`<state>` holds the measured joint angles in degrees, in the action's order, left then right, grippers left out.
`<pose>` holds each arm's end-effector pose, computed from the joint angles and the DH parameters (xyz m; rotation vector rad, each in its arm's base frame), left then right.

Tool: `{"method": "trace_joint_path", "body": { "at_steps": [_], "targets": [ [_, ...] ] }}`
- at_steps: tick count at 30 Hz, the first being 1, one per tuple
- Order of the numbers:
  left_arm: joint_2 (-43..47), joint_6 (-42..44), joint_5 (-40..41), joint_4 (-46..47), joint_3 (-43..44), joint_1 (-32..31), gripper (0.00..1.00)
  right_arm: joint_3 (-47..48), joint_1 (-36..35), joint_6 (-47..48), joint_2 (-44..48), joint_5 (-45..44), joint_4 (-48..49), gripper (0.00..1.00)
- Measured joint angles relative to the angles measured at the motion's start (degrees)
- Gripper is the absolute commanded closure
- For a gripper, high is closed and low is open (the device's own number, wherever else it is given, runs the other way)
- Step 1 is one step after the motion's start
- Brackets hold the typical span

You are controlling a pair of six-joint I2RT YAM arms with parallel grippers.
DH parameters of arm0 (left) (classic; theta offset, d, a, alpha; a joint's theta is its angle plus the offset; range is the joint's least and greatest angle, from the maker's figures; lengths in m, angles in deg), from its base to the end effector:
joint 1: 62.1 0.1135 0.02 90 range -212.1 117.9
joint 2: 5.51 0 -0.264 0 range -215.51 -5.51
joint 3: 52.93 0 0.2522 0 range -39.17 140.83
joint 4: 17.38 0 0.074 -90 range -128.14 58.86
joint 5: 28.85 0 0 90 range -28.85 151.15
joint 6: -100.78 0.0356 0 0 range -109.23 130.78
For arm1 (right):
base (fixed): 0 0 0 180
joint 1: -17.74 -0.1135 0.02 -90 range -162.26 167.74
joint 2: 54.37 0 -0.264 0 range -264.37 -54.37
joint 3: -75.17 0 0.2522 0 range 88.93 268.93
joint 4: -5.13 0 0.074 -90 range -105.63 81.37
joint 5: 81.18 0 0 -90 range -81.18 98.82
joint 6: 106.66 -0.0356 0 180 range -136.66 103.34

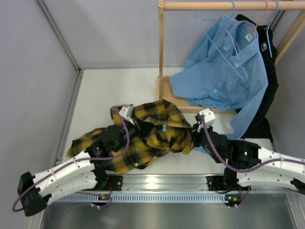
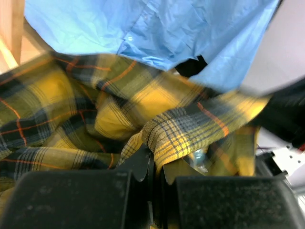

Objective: Place the shirt on the hanger

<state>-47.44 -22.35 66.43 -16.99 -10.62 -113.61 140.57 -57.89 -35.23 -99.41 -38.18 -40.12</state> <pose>0.1178 -0.1429 0.2931 0.1888 1.6535 -1.0777 0.0647 0.1476 0.3467 -0.4219 1.8253 0.3099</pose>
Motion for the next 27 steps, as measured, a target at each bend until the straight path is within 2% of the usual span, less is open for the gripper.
{"method": "trace_joint_path", "body": {
  "at_steps": [3,5,8,9,10,12,14,20,23,24,26,27],
  "targets": [
    [-4.5,0.0,5.0,-2.4,4.0,-2.2,1.0,-7.0,2.3,-6.9,3.6,3.5,-0.3,0.99],
    [-7.8,0.3,7.4,-6.0,7.4,-2.5,1.0,-8.4,4.7,-9.4,3.1,6.3,-0.3,0.96],
    [-11.5,1.7,9.7,-12.5,12.9,-2.4,1.0,-8.3,7.6,-9.9,-0.1,9.5,-0.1,0.84],
    [-12.7,2.4,10.3,-15.3,15.1,-2.3,1.0,-8.0,8.5,-9.3,-1.4,10.9,-0.3,0.64],
    [-13.9,3.2,10.5,-17.7,17.4,-2.3,1.0,-7.7,9.1,-8.7,-2.4,11.9,-0.3,0.52],
    [-15.4,4.7,10.4,-22.2,21.2,-2.1,1.0,-6.8,9.9,-5.8,-4.3,15.0,-0.4,0.34],
    [-16.6,6.4,9.7,-26.1,24.4,-2.1,1.0,-6.1,10.0,-1.7,-4.7,18.7,0.2,0.29],
    [-17.2,9.1,5.6,-32.5,26.9,-2.0,1.0,-0.7,10.0,10.1,-7.0,24.5,2.0,0.3],
    [-17.3,9.9,3.0,-34.0,27.4,-2.0,1.0,3.4,10.1,14.8,-10.4,24.3,3.3,0.44],
    [-17.4,10.2,2.1,-34.4,27.8,-2.0,1.0,4.7,10.1,16.4,-11.6,24.2,3.9,0.51],
    [-17.6,10.6,0.4,-34.9,28.5,-2.0,1.0,6.3,10.1,19.4,-13.7,24.3,5.6,0.58],
    [-17.7,10.8,-0.2,-35.1,28.8,-2.0,1.0,6.8,10.1,20.8,-14.8,24.3,6.3,0.74]
  ]
}}
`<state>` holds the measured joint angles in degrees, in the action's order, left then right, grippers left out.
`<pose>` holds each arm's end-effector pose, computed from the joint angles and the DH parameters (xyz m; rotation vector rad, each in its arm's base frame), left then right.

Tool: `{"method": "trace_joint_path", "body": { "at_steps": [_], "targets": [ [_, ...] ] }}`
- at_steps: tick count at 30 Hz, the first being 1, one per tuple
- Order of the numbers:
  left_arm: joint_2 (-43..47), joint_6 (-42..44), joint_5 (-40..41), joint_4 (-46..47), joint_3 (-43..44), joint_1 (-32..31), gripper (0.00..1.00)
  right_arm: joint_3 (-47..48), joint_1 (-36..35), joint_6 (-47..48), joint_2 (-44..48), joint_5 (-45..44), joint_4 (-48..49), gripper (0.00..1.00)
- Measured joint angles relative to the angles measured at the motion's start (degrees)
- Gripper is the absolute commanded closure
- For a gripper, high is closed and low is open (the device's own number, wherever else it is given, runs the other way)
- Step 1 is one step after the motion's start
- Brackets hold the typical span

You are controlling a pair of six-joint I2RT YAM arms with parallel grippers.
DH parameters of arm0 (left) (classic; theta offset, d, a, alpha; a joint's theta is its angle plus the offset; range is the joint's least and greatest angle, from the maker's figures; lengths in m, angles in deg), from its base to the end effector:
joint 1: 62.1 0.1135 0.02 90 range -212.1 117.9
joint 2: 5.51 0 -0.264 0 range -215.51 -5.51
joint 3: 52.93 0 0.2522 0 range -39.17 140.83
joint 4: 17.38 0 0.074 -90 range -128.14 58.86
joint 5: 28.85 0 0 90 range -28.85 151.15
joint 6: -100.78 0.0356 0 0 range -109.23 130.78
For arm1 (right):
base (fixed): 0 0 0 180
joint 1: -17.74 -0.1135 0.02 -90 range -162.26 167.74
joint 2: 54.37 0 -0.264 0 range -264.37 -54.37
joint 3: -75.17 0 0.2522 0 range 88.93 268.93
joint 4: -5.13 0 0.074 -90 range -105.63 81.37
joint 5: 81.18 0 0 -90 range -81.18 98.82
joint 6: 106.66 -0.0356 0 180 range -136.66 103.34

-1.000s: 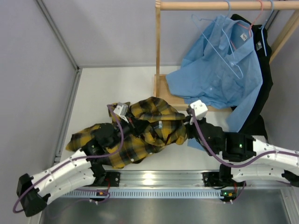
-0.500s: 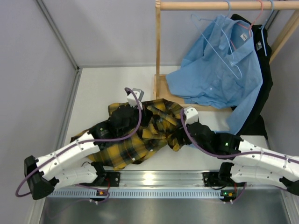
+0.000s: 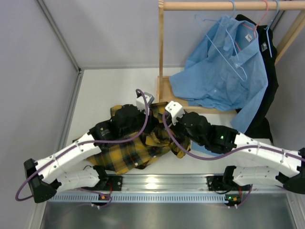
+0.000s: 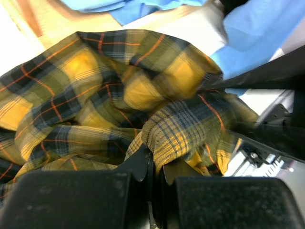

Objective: Place the shirt on the hanger

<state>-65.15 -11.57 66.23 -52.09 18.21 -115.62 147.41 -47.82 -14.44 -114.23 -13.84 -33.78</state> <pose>0.1418 -0.1865 0.3484 0.4945 1.9969 -0.7615 0.1074 0.2031 0.3482 -0.9066 1.7927 0.3074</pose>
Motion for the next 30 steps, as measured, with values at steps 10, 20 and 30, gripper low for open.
{"method": "trace_joint_path", "body": {
  "at_steps": [10,20,30],
  "targets": [
    [2.3,3.1,-3.8,-1.0,1.6,0.3,0.02,1.6,3.3,3.3,-4.0,0.8,2.5,1.0],
    [3.6,5.2,2.1,-0.9,1.2,-4.0,0.02,5.9,8.7,-2.1,-5.1,1.7,0.1,1.0],
    [-1.5,5.7,24.2,-1.1,1.7,-11.8,0.35,9.2,10.9,-6.5,-11.4,1.6,-3.7,1.0]
  ]
}}
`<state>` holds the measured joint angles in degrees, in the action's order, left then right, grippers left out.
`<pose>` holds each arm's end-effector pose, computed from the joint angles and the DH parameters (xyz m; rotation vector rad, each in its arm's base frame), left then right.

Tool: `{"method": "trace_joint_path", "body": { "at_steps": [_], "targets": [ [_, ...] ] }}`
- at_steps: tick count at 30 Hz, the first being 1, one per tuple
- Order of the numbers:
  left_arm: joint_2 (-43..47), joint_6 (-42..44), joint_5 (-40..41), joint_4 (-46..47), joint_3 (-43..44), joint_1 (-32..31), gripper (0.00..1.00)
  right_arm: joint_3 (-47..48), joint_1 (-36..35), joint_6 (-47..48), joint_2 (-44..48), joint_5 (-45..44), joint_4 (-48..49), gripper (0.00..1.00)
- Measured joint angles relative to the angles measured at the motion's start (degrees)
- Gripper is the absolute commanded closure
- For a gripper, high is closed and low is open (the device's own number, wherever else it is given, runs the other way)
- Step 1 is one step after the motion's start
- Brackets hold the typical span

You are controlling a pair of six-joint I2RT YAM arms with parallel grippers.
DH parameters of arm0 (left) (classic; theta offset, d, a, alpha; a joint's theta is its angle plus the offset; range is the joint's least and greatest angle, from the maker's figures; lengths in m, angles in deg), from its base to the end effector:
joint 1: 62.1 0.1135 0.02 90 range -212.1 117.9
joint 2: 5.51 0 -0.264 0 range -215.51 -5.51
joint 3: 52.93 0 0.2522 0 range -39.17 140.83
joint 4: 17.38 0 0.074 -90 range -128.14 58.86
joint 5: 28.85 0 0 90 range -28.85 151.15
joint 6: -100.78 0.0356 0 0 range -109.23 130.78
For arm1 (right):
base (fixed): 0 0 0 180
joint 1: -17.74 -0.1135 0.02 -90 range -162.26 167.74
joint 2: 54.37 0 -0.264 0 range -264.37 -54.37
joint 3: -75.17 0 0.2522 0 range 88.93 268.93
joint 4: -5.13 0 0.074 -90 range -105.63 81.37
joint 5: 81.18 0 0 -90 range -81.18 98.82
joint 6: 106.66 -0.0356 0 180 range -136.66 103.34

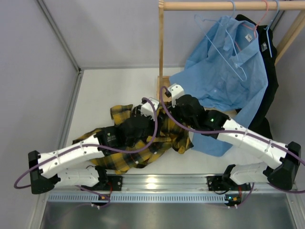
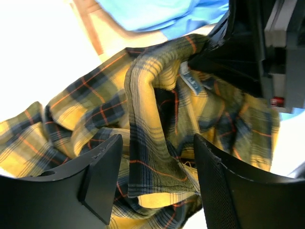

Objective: Place the shirt on the hanger

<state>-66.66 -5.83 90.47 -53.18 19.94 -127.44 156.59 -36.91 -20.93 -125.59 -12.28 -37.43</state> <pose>0.1141 -0.2067 0.3531 0.4986 1.8955 -0.4400 0.1689 0.2159 0.3507 -0.6960 1.9831 0.2267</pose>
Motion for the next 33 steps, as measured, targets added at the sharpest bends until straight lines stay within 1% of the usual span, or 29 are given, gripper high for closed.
{"method": "trace_joint_path", "body": {
  "at_steps": [2,4,5,6,7,10,11,12,13,14,15,16,17,18,19,20,22,24,27,30,33],
  "targets": [
    [-1.7,0.0,2.1,-0.2,0.4,-0.5,0.34,0.8,0.6,-0.4,-0.8,-0.1,-0.9,1.0],
    [-3.4,-0.2,4.0,-0.7,1.1,-0.9,0.36,1.5,1.2,-0.8,-1.6,-0.2,-1.4,1.0],
    [-4.2,-0.2,4.6,-0.8,1.3,-0.9,0.42,1.8,1.3,-0.9,-1.8,-0.3,-1.6,1.0],
    [-4.8,-0.5,5.1,-1.1,1.5,-1.0,0.54,1.9,1.5,-1.0,-2.0,-0.3,-1.6,1.0],
    [-5.2,-0.8,5.4,-1.2,1.6,-1.0,0.58,1.9,1.5,-1.2,-2.1,-0.4,-1.7,1.0],
    [-6.1,-1.0,5.7,-1.6,1.8,-1.1,0.59,1.9,1.6,-1.6,-2.3,-0.4,-2.2,1.0],
    [-6.3,-1.1,5.7,-1.6,1.9,-1.1,0.63,1.9,1.6,-1.8,-2.4,-0.5,-2.2,1.0],
    [-6.6,-1.3,5.7,-1.6,2.0,-1.1,0.85,1.9,1.6,-1.9,-2.4,-0.5,-2.2,1.0],
    [-6.9,-1.8,5.7,-1.6,2.1,-1.1,0.97,1.9,1.7,-2.0,-2.4,-0.4,-2.2,1.0],
    [-7.2,-1.8,6.0,-1.6,2.1,-1.1,1.0,1.9,1.7,-2.1,-2.4,-0.4,-2.2,1.0],
    [-7.5,-1.8,6.4,-1.6,2.1,-1.1,1.0,1.9,1.7,-2.3,-2.4,-0.4,-2.2,1.0],
    [-7.8,-1.7,6.8,-1.7,2.1,-1.1,1.0,1.9,1.7,-2.4,-2.4,-0.3,-2.2,0.96],
    [-8.0,-1.7,7.2,-1.7,2.1,-1.1,1.0,1.9,1.8,-2.7,-2.3,-0.1,-2.2,0.88],
    [-8.1,-1.7,7.7,-1.8,2.1,-1.1,1.0,1.9,2.0,-3.0,-2.2,0.5,-2.2,0.73],
    [-8.1,-1.8,8.2,-1.9,2.1,-1.1,1.0,1.8,2.3,-3.6,-1.9,1.5,-2.2,0.55],
    [-8.1,-1.9,8.5,-1.9,2.1,-0.9,1.0,1.7,2.6,-3.9,-1.5,2.1,-2.3,0.49],
    [-8.0,-2.2,7.7,-2.0,2.1,0.1,1.0,1.0,3.5,-4.4,0.8,3.9,-2.4,0.38],
    [-7.7,-2.9,5.7,-2.0,2.1,2.3,1.0,0.5,3.9,-4.9,4.2,5.0,-2.8,0.36],
    [-6.9,-3.7,2.6,-2.1,2.1,5.3,1.0,1.2,4.0,-5.0,10.4,5.9,-3.8,0.35],
    [-5.8,-4.7,0.4,-2.0,1.9,6.2,1.0,7.4,4.4,-4.2,13.5,4.1,-7.4,0.31],
    [-4.2,-5.5,-0.6,-1.9,0.4,6.2,1.0,14.8,6.9,-1.5,13.0,-0.5,-9.5,0.31]
  ]
}}
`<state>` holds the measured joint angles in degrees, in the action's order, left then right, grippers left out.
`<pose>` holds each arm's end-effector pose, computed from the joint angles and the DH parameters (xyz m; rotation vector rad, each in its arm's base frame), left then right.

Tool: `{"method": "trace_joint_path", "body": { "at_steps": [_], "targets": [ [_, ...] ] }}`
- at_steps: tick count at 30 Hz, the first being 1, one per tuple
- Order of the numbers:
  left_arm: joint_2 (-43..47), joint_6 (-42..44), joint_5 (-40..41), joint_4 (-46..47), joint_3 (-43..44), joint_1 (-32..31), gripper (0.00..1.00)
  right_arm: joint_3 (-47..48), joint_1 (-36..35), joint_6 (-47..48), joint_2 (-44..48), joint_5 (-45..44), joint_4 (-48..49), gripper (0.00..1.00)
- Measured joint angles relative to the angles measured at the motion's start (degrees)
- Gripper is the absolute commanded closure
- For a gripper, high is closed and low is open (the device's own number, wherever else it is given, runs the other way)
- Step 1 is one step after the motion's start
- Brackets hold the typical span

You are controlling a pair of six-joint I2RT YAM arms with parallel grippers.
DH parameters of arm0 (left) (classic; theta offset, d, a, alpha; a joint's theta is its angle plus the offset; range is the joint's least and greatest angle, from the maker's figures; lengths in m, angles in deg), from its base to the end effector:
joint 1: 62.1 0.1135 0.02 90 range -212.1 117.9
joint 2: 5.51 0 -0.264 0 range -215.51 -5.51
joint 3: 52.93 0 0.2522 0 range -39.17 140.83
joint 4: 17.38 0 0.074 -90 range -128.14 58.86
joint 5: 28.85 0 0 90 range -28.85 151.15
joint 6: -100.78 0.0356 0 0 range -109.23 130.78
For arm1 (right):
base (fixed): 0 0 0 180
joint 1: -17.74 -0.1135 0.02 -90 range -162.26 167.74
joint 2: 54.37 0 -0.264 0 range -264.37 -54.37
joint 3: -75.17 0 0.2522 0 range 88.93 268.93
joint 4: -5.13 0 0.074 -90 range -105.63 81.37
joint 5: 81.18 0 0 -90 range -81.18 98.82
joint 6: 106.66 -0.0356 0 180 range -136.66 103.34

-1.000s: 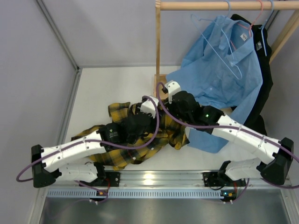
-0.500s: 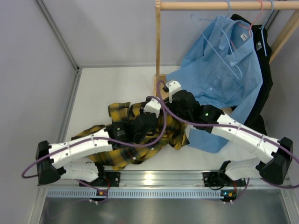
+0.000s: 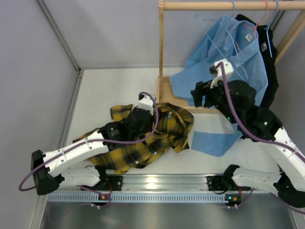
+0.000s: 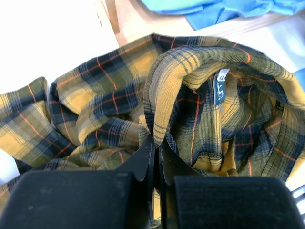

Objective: Place the shirt on the hanger

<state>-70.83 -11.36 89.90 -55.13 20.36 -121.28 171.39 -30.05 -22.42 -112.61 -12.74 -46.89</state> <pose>0.1432 -0.2067 0.3361 0.3568 2.0098 -0.3704 0.1331 0.1273 0.4672 -0.3937 1.7669 0.3254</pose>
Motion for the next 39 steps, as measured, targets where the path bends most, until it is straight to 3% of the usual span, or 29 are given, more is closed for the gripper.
{"method": "trace_joint_path", "body": {
  "at_steps": [6,13,18,25,31,39],
  "targets": [
    [2.0,-1.0,-1.4,0.0,-3.6,0.2,1.0,11.5,12.2,6.3,-4.0,-5.0,-3.6,0.27],
    [4.2,-1.8,-4.2,-0.2,-6.8,0.2,1.0,16.7,26.3,12.6,-8.0,-4.6,-4.5,0.24],
    [4.8,-1.9,-5.8,0.0,-7.1,0.2,1.0,19.2,31.6,15.1,-13.9,-1.4,-4.4,0.24],
    [4.8,-1.9,-7.5,-0.1,-7.8,0.2,1.0,19.3,39.0,14.1,-21.0,11.7,-4.9,0.5],
    [5.5,-1.9,-8.4,-0.1,-8.3,0.2,1.0,19.4,40.8,11.8,-21.4,20.6,-5.0,0.6],
    [5.8,-1.9,-9.0,-0.1,-8.3,0.2,1.0,20.2,40.9,10.3,-21.4,22.6,-4.9,0.72]
  ]
}}
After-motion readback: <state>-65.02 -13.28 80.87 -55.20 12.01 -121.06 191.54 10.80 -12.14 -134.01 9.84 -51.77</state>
